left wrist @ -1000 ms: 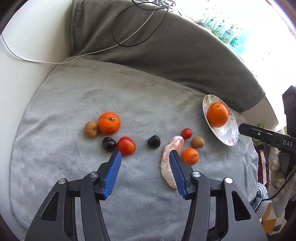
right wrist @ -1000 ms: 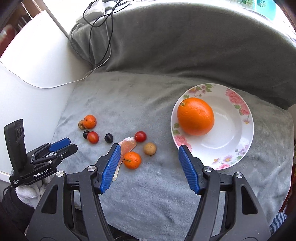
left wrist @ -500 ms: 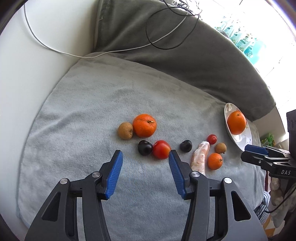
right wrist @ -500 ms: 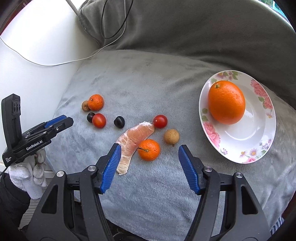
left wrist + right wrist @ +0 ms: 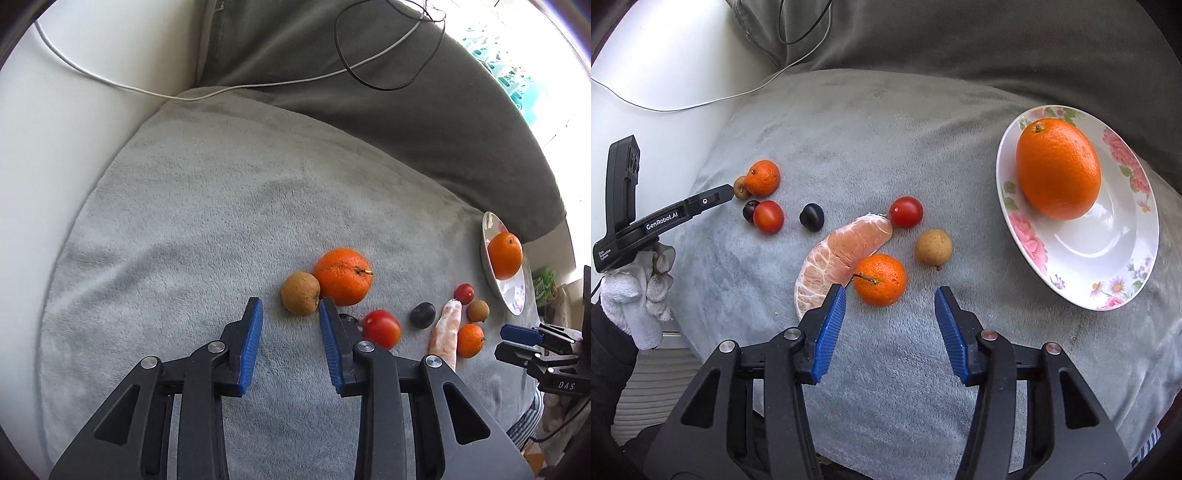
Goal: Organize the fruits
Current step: 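Move the right tool toward the small mandarin beside the grapefruit segment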
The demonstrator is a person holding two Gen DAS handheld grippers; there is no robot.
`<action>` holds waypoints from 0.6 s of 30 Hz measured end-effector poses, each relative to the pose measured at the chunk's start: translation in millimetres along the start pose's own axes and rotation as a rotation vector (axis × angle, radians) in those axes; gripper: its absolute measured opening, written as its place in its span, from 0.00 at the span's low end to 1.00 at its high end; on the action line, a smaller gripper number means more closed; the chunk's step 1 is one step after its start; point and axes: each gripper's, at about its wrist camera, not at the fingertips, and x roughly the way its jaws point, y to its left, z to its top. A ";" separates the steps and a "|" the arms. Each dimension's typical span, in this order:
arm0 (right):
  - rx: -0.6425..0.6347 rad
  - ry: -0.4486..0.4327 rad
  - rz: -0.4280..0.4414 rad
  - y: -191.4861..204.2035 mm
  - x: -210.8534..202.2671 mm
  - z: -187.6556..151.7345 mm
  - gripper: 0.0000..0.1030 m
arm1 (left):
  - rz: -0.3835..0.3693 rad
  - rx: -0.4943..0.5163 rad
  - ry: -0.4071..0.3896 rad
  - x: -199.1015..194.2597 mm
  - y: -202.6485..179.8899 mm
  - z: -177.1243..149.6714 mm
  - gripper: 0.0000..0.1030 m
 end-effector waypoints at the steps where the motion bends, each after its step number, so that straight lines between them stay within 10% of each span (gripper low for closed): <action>1: 0.000 0.001 0.000 -0.3 0.1 -0.8 0.51 | -0.006 -0.007 0.004 1.8 0.6 0.4 0.28; 18: -0.004 0.038 0.021 3.8 19.6 1.1 0.50 | -0.039 -0.025 0.024 18.3 -2.3 6.2 0.21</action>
